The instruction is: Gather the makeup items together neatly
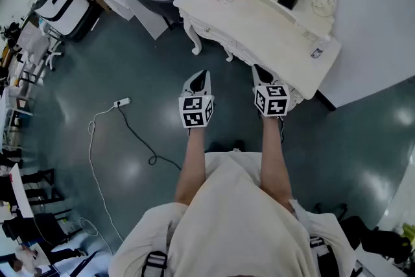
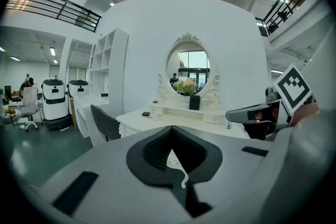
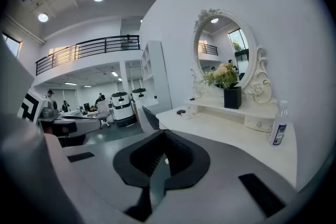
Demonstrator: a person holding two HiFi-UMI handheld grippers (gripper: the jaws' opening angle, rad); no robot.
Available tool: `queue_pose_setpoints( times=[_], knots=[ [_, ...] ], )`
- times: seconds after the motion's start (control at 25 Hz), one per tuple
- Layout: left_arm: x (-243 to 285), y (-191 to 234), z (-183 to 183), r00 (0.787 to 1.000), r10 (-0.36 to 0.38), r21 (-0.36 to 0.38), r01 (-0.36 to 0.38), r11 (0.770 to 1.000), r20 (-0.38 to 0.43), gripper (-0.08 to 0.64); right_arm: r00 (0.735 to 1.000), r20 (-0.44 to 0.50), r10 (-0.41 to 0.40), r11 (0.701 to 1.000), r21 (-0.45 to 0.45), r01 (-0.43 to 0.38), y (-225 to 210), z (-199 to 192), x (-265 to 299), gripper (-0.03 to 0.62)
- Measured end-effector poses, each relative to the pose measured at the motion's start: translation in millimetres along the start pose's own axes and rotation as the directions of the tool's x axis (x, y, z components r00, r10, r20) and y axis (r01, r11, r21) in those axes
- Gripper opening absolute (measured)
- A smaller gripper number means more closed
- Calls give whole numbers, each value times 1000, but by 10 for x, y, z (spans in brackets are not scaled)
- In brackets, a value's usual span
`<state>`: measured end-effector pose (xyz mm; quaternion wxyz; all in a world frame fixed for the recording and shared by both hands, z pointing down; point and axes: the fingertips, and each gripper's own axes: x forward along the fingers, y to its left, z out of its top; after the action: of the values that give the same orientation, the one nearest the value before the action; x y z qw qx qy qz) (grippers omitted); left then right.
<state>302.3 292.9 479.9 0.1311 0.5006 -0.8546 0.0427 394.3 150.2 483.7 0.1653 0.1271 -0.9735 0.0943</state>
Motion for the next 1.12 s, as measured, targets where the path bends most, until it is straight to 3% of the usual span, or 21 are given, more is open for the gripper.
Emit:
queue_pose_setpoints(
  times=[0.28,0.52,0.68,1.12],
  knots=[
    [-60,142,63,999,41,10,-41,999,22,14,1000,9,-7,1000,9,7,-29,29,30,40],
    [-57,313,-30,998,58,-76,-57,995,19,14,1000,-15,2,997,74,-1,7,-71,182,38],
    [89,440,-43,999,52,-54,-51,997,14,14,1000,-11,16,998,68,-15,23,-23,394,38],
    [921,992,522,998,-4,-55,8,998,58,14,1000,10,11,998,55,-11,-53,576,1188,39]
  ],
)
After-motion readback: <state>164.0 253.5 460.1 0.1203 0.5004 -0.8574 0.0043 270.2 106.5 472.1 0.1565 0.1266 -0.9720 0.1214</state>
